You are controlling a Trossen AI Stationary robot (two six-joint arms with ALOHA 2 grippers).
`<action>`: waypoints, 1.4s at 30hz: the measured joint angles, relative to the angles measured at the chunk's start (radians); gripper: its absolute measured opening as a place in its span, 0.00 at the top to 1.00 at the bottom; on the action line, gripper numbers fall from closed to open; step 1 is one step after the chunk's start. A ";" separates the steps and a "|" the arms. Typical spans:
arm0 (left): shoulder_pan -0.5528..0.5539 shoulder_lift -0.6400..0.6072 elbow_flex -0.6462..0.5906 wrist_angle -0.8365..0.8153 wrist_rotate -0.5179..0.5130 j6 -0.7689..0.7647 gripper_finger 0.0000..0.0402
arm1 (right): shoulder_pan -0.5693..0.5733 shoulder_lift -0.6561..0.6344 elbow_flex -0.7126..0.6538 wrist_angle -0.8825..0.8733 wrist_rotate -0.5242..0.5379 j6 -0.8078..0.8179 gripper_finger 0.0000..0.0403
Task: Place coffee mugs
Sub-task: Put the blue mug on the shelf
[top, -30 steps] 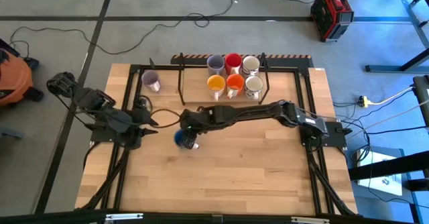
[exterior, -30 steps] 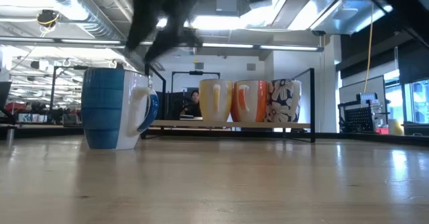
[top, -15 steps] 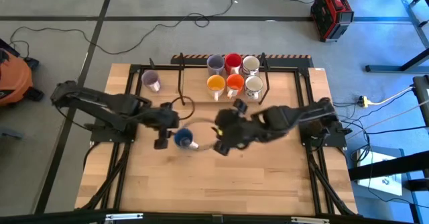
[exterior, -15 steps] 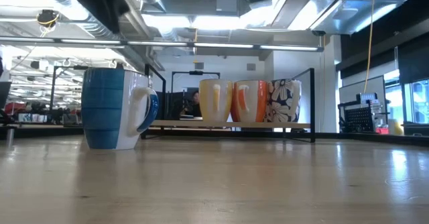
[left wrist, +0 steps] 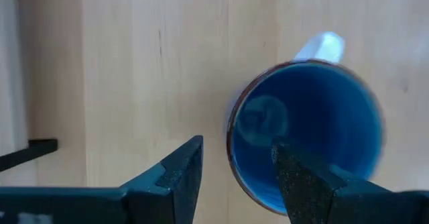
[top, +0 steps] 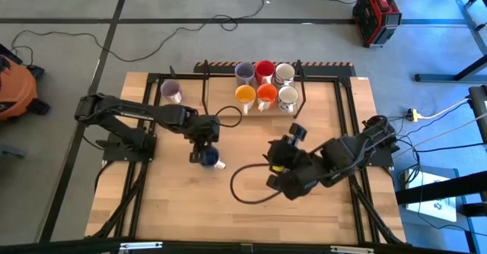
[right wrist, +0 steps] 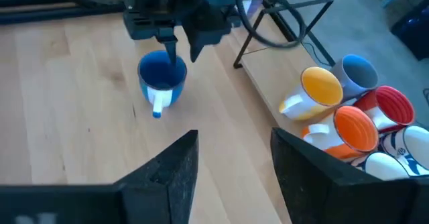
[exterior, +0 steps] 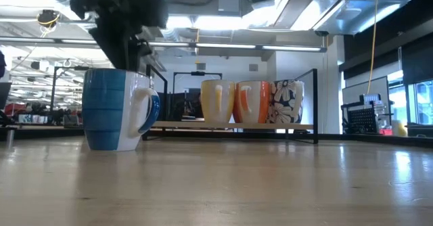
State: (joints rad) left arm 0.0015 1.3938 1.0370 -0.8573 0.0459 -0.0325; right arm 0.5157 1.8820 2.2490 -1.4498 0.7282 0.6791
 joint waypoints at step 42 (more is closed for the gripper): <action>0.187 0.125 0.615 -0.261 -0.103 0.710 0.97 | 0.133 -0.094 0.000 -0.111 -0.057 0.003 0.57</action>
State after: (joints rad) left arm 0.1886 1.5192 1.6516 -1.1186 -0.0572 0.6773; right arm 0.6487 1.7882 2.2490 -1.5604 0.6708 0.6819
